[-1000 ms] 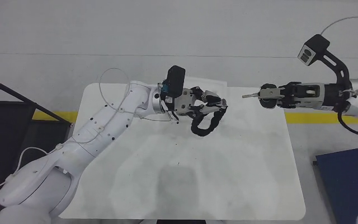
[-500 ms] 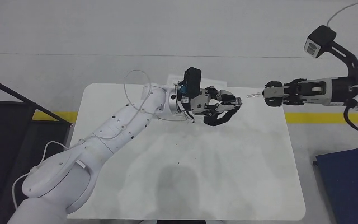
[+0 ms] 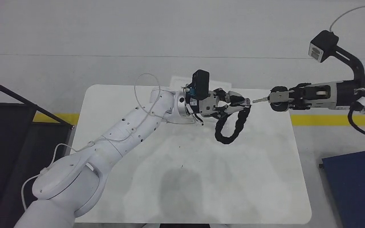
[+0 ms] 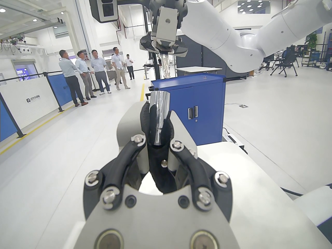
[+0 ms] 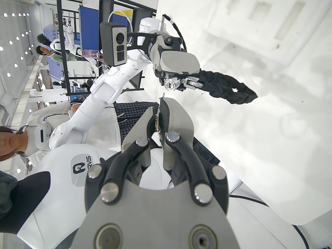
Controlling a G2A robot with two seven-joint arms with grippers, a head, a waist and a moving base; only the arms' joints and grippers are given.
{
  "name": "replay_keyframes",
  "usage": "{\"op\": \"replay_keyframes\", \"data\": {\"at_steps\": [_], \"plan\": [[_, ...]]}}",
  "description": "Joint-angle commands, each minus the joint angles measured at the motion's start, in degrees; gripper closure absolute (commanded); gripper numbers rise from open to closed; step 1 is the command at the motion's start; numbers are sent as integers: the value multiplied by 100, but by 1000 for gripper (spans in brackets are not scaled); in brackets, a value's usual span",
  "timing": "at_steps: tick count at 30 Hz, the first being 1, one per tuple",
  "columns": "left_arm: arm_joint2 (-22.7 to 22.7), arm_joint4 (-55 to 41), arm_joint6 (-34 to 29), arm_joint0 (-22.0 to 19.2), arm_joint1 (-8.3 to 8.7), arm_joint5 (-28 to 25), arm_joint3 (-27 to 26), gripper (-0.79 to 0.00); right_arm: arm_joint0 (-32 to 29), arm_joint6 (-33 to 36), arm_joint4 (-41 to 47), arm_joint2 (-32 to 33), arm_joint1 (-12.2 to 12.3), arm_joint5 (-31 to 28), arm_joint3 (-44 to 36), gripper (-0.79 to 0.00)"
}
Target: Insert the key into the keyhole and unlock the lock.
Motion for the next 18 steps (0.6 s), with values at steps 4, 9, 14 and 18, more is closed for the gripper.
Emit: {"op": "replay_keyframes", "data": {"at_steps": [4,9,14,18], "plan": [[0,0,0,0,0,0,0,0,0,0,0,0,0,0,0,0],[-41,-41,-128,89,2,117,-93,0,-72,-137,12,-7,0,-53,-41,0],[-253,-170,-532,294,20,234,-393,0,-66,-32,-92,48,54,-83,-166,0],[-370,-160,-706,385,7,220,-525,0,27,165,-250,12,112,-167,-229,0]]}}
